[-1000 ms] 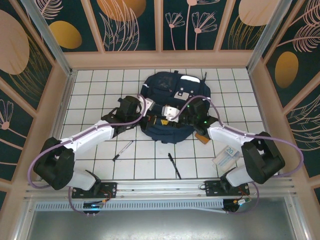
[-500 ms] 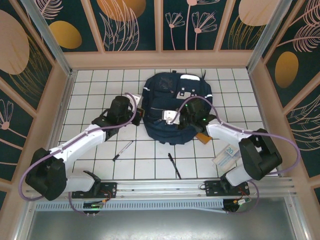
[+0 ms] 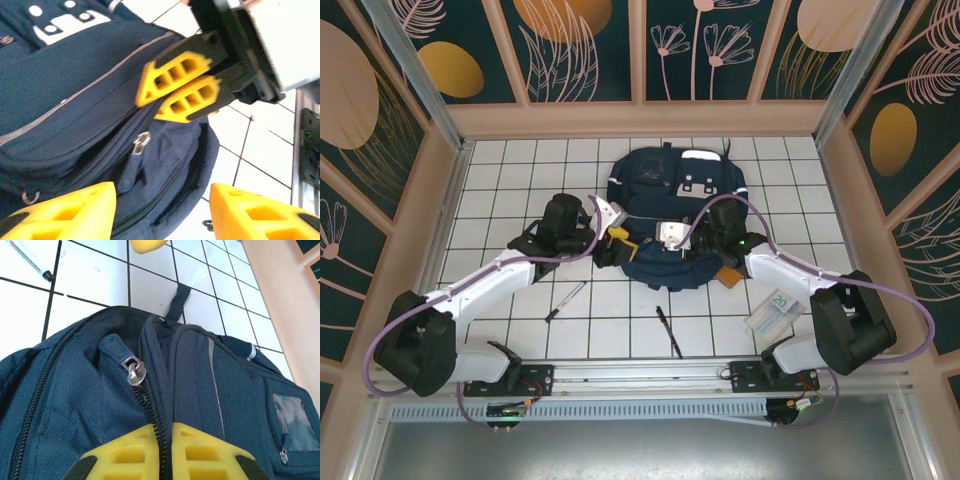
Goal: Pack the student bag
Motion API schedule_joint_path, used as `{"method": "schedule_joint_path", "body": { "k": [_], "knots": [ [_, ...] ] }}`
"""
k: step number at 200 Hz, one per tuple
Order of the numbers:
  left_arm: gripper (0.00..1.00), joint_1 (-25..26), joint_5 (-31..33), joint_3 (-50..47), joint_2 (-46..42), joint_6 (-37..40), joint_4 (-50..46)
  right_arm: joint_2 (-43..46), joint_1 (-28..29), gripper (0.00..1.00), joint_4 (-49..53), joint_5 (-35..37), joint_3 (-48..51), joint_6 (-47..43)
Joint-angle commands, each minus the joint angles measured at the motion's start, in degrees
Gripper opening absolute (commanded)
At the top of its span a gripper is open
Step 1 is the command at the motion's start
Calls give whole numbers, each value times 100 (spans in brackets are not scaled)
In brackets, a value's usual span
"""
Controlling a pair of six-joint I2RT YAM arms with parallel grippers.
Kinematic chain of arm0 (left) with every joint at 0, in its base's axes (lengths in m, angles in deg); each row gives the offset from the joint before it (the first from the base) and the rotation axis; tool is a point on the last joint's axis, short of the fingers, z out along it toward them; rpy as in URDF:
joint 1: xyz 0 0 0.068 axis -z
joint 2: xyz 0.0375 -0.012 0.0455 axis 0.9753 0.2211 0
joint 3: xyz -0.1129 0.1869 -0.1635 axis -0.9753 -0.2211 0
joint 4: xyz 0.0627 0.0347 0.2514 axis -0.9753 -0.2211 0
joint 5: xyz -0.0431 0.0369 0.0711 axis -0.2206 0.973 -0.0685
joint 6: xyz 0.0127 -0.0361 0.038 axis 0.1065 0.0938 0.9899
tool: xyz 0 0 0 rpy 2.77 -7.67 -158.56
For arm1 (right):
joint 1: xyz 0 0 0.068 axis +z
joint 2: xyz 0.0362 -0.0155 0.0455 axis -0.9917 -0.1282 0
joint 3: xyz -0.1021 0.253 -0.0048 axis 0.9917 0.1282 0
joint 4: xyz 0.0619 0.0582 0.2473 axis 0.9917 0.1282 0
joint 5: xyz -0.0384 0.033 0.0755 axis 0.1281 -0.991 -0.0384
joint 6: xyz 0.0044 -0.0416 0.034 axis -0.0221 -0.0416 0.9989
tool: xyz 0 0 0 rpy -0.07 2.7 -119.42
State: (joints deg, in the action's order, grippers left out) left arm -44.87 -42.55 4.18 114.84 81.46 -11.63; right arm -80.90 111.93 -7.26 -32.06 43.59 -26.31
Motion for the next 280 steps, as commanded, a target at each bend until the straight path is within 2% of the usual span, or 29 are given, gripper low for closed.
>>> {"method": "schedule_joint_path", "body": {
  "k": [1,36,54,74,95,130,150,163,184,193,203,239,252,280],
  "knots": [
    [49,66,-286,43,249,218,179,278,-28,0,-434,-505,-22,282],
    [50,74,97,300,607,31,167,234,-29,0,-19,-609,-218,190],
    [50,70,26,432,777,-57,270,233,-19,0,-22,-693,-241,239],
    [44,81,-183,578,1072,-8,293,208,13,0,-29,-737,-282,260],
    [32,103,-499,753,1369,202,138,173,32,0,-53,-681,-320,282],
    [30,154,-1106,450,1145,381,344,150,-5,0,-60,-492,-332,242],
    [26,153,-1205,300,940,393,315,130,-21,0,-69,-483,-349,225],
    [18,148,-1128,222,873,426,279,120,-21,0,-73,-500,-355,233],
    [13,153,-1041,96,846,427,227,111,-12,0,-98,-512,-354,253],
    [16,150,-949,27,820,381,253,104,-11,0,-84,-501,-355,253],
    [28,150,-722,-93,779,242,417,121,-3,0,-58,-502,-352,256],
    [49,148,111,-101,754,-13,528,172,48,0,7,-478,-307,203],
    [53,148,280,-64,715,-53,579,189,48,0,59,-519,-307,172],
    [59,141,207,126,838,-295,644,170,50,0,115,-645,-338,242]
  ]
}}
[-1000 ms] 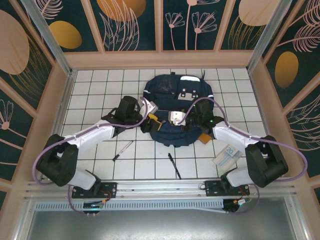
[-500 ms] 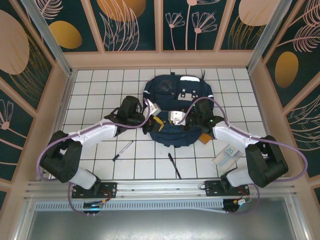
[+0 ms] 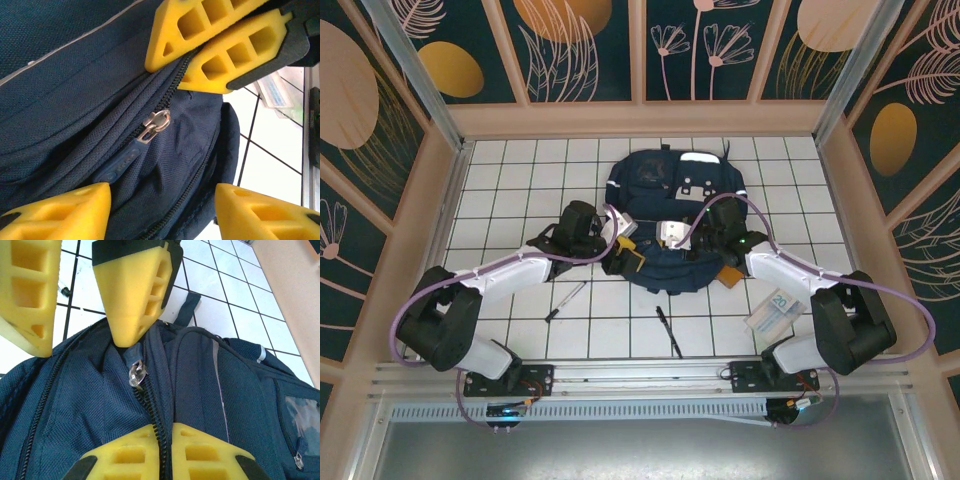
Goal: Pack the student bag
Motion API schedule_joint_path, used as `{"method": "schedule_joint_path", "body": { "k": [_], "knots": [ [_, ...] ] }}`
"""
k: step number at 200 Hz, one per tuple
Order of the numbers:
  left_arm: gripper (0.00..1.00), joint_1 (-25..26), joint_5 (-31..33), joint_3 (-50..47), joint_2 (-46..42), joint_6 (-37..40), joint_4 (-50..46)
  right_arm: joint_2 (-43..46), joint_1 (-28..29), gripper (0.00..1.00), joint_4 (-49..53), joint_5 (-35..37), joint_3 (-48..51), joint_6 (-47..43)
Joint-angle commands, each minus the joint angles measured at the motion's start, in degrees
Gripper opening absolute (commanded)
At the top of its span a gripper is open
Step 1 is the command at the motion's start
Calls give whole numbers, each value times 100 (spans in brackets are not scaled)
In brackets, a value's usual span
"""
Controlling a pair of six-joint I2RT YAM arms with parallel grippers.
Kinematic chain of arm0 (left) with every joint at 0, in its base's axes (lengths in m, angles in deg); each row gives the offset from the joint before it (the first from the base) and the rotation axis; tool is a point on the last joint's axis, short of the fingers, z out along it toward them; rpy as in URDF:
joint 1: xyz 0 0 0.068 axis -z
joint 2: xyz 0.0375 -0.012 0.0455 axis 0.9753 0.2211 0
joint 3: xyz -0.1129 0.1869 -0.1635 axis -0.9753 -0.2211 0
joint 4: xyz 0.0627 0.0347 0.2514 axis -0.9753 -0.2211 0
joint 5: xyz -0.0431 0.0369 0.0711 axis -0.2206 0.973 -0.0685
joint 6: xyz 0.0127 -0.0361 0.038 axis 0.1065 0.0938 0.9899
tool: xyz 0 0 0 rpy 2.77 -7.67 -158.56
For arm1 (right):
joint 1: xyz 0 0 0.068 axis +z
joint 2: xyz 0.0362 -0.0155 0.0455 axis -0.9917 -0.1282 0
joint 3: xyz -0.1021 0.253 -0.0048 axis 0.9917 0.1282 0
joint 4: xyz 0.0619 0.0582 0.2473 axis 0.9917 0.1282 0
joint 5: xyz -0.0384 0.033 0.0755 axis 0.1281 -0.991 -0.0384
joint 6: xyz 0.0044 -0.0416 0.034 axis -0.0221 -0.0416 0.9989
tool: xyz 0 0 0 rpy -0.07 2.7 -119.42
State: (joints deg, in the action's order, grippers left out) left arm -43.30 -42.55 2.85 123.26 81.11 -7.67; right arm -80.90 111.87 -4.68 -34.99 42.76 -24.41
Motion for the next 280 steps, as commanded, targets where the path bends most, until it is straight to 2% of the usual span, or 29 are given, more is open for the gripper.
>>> {"method": "schedule_joint_path", "body": {
  "k": [1,58,86,120,142,163,186,212,256,280],
  "knots": [
    [59,-17,217,274,7,-290,246,166,56,0,-140,-359,-262,52],
    [62,-123,428,758,498,-1220,-150,63,47,0,101,-375,-381,11],
    [64,-150,552,786,540,-1440,-118,-6,48,0,188,-444,-457,1],
    [63,-252,1045,887,468,-1659,-189,-82,47,0,374,-506,-530,-74],
    [62,-264,897,900,514,-1504,-232,-82,47,0,351,-541,-523,-90],
    [57,-253,200,968,667,-1133,-406,-92,48,0,284,-559,-547,-72],
    [52,-201,-258,777,581,-915,-123,-124,54,0,318,-568,-592,-82],
    [41,-154,-388,674,482,-721,53,-151,56,0,310,-542,-585,-76],
    [40,-11,-692,684,576,-228,71,-152,107,0,285,-630,-600,-38],
    [17,-10,-563,741,624,-76,48,-142,144,0,282,-640,-587,-59]
  ]
}}
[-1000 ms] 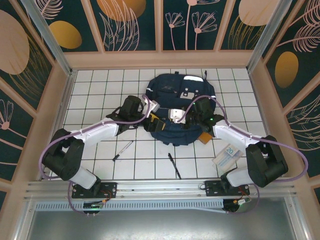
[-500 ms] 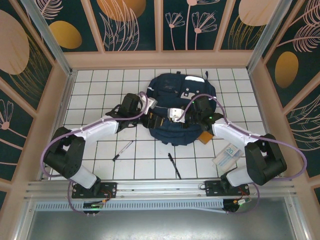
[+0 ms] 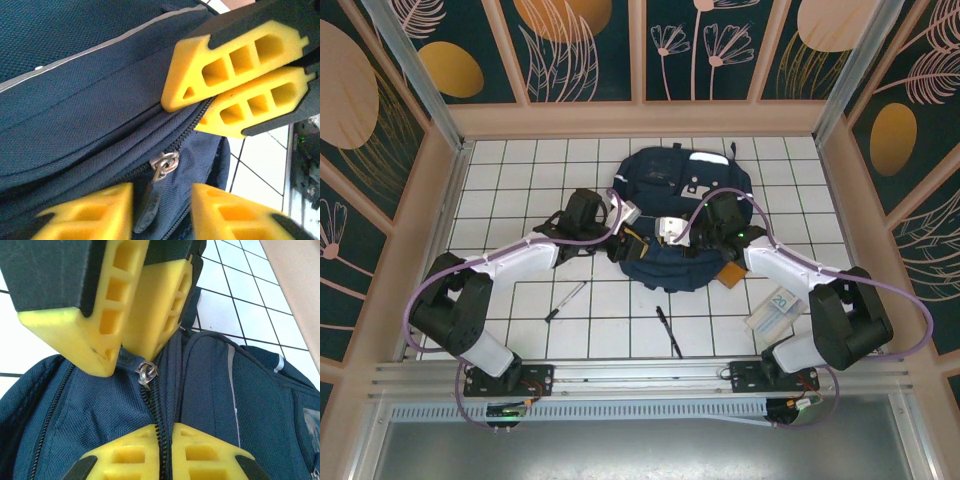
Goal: Pack the student bag
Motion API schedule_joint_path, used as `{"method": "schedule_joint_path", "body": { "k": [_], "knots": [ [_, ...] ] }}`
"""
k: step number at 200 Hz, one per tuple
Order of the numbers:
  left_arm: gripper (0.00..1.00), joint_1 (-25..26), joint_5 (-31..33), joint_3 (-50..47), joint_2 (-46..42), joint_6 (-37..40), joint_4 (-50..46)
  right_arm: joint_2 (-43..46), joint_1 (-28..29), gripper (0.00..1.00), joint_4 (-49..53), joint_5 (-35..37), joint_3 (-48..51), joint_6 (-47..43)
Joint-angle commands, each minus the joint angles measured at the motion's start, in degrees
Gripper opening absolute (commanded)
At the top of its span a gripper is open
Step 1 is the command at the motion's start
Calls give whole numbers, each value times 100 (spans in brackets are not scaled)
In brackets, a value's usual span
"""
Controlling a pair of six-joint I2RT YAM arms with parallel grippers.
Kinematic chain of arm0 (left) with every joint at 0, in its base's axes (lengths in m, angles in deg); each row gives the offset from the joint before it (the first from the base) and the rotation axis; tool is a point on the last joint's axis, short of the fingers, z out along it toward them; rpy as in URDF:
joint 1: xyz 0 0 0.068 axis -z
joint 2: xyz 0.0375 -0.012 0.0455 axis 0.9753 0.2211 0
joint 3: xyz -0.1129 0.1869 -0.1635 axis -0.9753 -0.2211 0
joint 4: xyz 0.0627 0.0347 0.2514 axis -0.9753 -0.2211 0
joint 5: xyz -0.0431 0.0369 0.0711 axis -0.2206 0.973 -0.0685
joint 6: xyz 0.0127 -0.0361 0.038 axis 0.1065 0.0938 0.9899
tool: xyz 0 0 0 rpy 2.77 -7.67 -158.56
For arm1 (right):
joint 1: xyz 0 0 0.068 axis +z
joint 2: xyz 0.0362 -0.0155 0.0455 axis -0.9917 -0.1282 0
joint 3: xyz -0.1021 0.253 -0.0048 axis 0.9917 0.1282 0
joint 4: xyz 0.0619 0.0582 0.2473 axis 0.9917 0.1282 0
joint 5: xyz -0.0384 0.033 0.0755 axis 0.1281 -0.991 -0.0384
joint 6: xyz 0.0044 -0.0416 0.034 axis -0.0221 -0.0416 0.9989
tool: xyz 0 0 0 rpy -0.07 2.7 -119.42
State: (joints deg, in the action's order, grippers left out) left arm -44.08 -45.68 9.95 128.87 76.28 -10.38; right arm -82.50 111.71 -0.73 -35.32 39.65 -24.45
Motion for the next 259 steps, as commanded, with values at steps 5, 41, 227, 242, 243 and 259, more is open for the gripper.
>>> {"method": "schedule_joint_path", "body": {
  "k": [5,41,227,242,243,259],
  "knots": [
    [8,66,-182,50,71,436,307,10,159,0,-111,-594,-274,-63],
    [0,-231,601,180,70,468,16,156,168,0,-27,-483,-200,-240],
    [0,-49,1007,-834,-1309,-452,546,-693,1142,40,-1163,2009,-31,1082],
    [0,-54,1618,-908,-1454,-349,378,-511,1137,10,-1203,1855,114,776],
    [0,-58,1663,-911,-1461,-330,358,-494,1136,8,-1198,1846,127,750],
    [0,-94,2369,-971,-1528,-9,113,-243,1135,0,-1030,1484,269,152]
  ]
}}
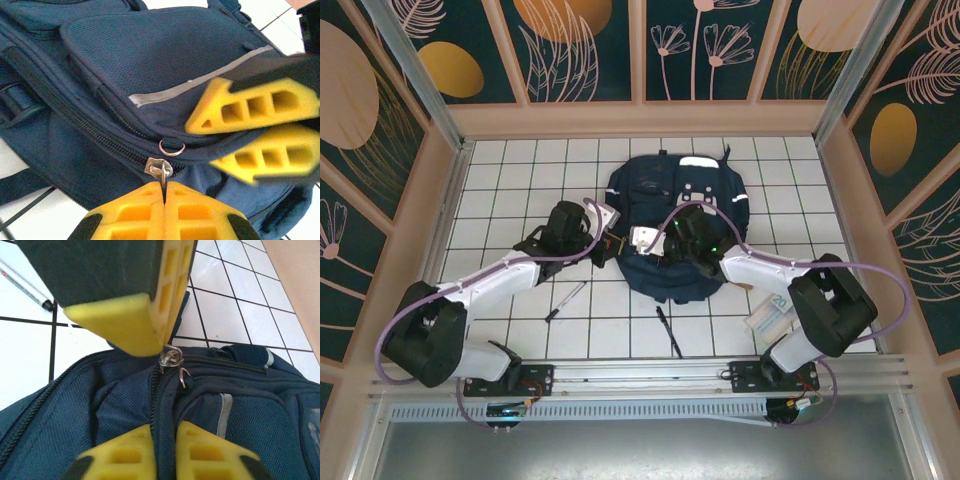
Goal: Pack the student bag
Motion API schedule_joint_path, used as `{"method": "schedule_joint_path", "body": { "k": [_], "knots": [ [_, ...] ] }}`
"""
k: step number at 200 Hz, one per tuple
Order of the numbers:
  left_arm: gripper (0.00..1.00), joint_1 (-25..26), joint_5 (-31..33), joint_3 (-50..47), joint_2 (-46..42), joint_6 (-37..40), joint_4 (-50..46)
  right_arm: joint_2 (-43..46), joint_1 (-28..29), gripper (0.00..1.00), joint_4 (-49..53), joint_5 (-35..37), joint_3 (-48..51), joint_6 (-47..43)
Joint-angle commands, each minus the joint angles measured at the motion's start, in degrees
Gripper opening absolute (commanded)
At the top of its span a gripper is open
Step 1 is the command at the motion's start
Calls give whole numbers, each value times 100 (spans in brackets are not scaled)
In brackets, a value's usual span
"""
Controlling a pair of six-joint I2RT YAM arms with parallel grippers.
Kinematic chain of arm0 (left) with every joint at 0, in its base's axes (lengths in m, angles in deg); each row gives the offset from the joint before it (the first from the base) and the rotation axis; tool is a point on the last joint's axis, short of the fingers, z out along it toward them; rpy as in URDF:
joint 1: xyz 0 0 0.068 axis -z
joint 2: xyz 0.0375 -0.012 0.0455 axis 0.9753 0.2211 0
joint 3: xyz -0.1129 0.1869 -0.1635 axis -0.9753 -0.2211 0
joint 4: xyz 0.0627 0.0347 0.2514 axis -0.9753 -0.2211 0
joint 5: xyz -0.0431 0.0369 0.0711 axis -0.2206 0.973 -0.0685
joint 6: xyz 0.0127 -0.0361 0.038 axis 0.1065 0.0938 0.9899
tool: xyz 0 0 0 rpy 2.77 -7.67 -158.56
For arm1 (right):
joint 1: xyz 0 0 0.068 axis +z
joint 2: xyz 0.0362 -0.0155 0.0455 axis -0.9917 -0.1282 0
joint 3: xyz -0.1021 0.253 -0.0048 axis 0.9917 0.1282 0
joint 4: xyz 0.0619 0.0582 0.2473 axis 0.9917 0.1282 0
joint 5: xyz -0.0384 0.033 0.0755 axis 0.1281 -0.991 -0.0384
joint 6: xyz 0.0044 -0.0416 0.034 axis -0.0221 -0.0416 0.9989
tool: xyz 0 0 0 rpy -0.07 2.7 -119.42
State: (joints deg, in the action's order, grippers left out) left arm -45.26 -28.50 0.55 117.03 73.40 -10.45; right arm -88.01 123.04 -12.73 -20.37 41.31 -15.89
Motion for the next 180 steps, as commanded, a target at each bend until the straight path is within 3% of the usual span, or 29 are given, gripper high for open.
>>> {"method": "schedule_joint_path", "body": {
  "k": [1,19,46,75,97,107,121,129,149,166,180],
  "knots": [
    [0,13,685,-38,-344,296,118,327,3,0,190,-27,113,-748],
    [0,-222,1350,-111,-184,413,189,656,0,0,203,-596,340,-1168],
    [0,-881,1085,248,487,359,169,872,17,0,271,-929,414,-1472],
    [0,-937,1740,903,1288,511,25,1020,36,0,293,-1147,461,-1671],
    [0,-973,1802,1392,1784,597,-222,1028,56,0,57,-1028,527,-1501],
    [0,-973,1501,1511,1869,670,-270,991,48,2,-136,-861,578,-1355],
    [0,-976,873,1437,1761,768,-113,918,33,15,-278,-588,546,-1028],
    [9,-982,427,1341,1612,888,-61,947,12,16,-317,-568,555,-933],
    [32,-975,-1009,964,1070,1487,-223,1070,-90,0,-439,-722,653,-917],
    [43,-964,-2258,545,546,2308,-522,1084,-129,0,-320,-780,617,-1076],
    [50,-947,-2311,200,193,2821,-480,1102,-162,0,-257,-928,584,-1110]
  ]
}}
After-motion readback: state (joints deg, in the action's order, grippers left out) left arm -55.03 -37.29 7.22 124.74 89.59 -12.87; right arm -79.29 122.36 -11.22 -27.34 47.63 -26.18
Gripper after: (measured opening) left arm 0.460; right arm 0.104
